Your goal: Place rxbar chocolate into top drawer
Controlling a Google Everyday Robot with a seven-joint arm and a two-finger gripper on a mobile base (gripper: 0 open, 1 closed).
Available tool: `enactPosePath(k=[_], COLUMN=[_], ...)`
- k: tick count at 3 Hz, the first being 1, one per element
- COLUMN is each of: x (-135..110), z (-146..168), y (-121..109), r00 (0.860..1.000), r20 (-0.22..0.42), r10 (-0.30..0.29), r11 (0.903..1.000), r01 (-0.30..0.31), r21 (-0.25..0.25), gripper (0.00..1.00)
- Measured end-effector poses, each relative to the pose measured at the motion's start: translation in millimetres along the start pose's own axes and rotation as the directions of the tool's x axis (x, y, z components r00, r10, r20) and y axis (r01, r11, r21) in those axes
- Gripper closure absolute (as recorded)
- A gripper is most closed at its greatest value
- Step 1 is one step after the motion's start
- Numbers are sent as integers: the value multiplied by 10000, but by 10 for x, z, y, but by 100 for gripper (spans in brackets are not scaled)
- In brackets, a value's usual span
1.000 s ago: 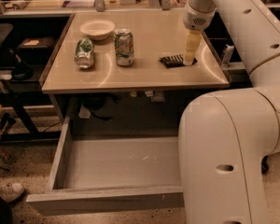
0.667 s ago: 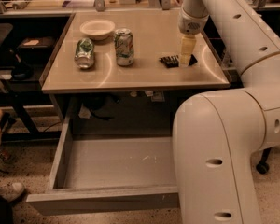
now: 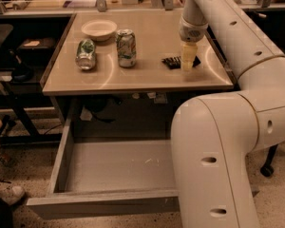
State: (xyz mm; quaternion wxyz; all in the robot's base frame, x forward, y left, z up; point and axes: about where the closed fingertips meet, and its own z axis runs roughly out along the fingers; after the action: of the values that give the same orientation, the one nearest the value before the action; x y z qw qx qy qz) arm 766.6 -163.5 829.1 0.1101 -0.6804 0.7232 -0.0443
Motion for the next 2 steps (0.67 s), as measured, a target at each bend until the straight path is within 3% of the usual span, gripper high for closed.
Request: enactPosePath(k=[2], x=[45], z=[87], y=[58], r00=[9998], r20=[14], r10=[-205], r11=[9994], r01=[205], r21=[-287], gripper=[0])
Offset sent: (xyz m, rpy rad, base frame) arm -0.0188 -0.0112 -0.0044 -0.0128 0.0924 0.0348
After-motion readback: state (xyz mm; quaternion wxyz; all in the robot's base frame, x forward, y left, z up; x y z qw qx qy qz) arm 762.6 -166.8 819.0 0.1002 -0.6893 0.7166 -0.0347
